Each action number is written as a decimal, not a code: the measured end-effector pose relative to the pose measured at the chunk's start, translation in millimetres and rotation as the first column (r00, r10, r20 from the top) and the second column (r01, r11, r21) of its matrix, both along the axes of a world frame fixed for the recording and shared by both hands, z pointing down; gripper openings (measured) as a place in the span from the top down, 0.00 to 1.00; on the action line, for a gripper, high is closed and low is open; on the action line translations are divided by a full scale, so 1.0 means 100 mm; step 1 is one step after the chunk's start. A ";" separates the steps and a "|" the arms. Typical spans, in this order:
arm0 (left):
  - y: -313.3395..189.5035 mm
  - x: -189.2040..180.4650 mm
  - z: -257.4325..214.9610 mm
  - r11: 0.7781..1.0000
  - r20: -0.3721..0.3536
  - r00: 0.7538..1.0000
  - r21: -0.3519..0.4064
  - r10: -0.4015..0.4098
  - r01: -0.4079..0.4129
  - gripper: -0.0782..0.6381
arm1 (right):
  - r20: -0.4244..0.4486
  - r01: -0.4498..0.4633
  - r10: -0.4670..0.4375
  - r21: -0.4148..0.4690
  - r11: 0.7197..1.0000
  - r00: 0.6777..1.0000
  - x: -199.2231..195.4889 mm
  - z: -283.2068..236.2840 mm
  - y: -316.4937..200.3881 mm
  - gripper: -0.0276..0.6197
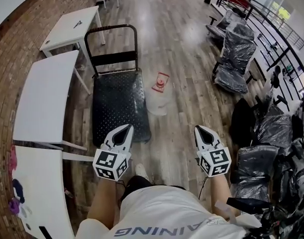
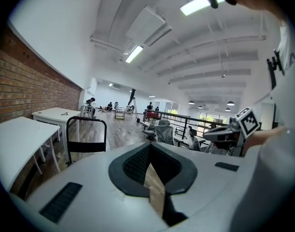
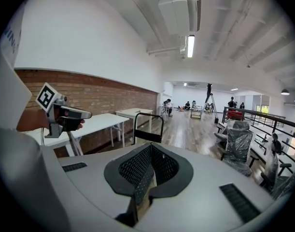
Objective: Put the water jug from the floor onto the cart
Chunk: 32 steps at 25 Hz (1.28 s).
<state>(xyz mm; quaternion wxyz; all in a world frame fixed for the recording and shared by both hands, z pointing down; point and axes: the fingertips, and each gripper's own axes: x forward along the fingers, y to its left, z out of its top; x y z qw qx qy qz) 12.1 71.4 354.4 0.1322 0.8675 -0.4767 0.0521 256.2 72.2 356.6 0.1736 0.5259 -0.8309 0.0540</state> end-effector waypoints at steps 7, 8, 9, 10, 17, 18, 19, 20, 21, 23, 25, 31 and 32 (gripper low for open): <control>-0.47 -0.63 0.00 0.999 -0.039 0.998 -0.009 -0.042 0.041 0.89 | -0.056 0.038 -0.037 0.011 0.999 0.998 -0.64 -0.04 -0.50 0.95; -0.52 -0.68 0.00 0.999 -0.038 0.998 -0.009 -0.045 0.045 0.89 | -0.051 0.045 -0.045 0.005 0.999 0.998 -0.70 -0.04 -0.55 0.95; -0.57 -0.72 0.01 0.999 -0.034 0.998 -0.009 -0.047 0.047 0.89 | -0.046 0.051 -0.051 -0.004 0.999 0.998 -0.75 -0.02 -0.60 0.95; -0.60 -0.75 0.02 0.999 -0.032 0.998 -0.008 -0.049 0.048 0.89 | -0.044 0.056 -0.056 -0.014 0.998 0.997 -0.79 -0.01 -0.65 0.95; -0.82 -0.95 0.08 0.997 -0.067 0.995 -0.020 -0.076 0.075 0.89 | -0.067 0.091 -0.092 -0.010 0.996 0.994 -1.02 -0.07 -1.04 0.95; -0.86 -0.97 0.08 0.997 -0.067 0.995 -0.015 -0.079 0.078 0.89 | -0.070 0.099 -0.099 -0.004 0.995 0.993 -1.05 -0.08 -1.11 0.95; -0.92 -0.98 0.07 0.997 -0.065 0.994 -0.009 -0.083 0.083 0.89 | -0.071 0.106 -0.106 0.002 0.994 0.992 -1.07 -0.10 -1.18 0.95; -0.98 -0.99 0.05 0.996 -0.062 0.994 -0.002 -0.087 0.087 0.89 | -0.071 0.113 -0.112 0.008 0.994 0.991 -1.08 -0.11 -1.26 0.95; -1.04 -1.00 0.03 0.996 -0.060 0.994 0.005 -0.092 0.093 0.89 | -0.069 0.119 -0.118 0.013 0.993 0.991 -1.09 -0.13 -1.35 0.95; -1.17 -1.01 -0.02 0.994 -0.057 0.993 0.014 -0.105 0.106 0.89 | -0.063 0.133 -0.131 0.020 0.991 0.989 -1.10 -0.14 -1.53 0.95; -1.31 -1.03 -0.05 0.992 -0.056 0.991 0.019 -0.120 0.122 0.89 | -0.057 0.144 -0.142 0.028 0.989 0.988 -1.11 -0.16 -1.73 0.95; -1.84 -0.99 -0.07 0.986 -0.029 0.985 0.006 -0.169 0.169 0.89 | -0.024 0.184 -0.184 0.041 0.982 0.983 -1.08 -0.15 -2.40 0.95; -1.93 -0.96 -0.06 0.984 -0.023 0.984 -0.001 -0.178 0.178 0.89 | -0.017 0.191 -0.190 0.038 0.981 0.982 -1.05 -0.14 -2.52 0.95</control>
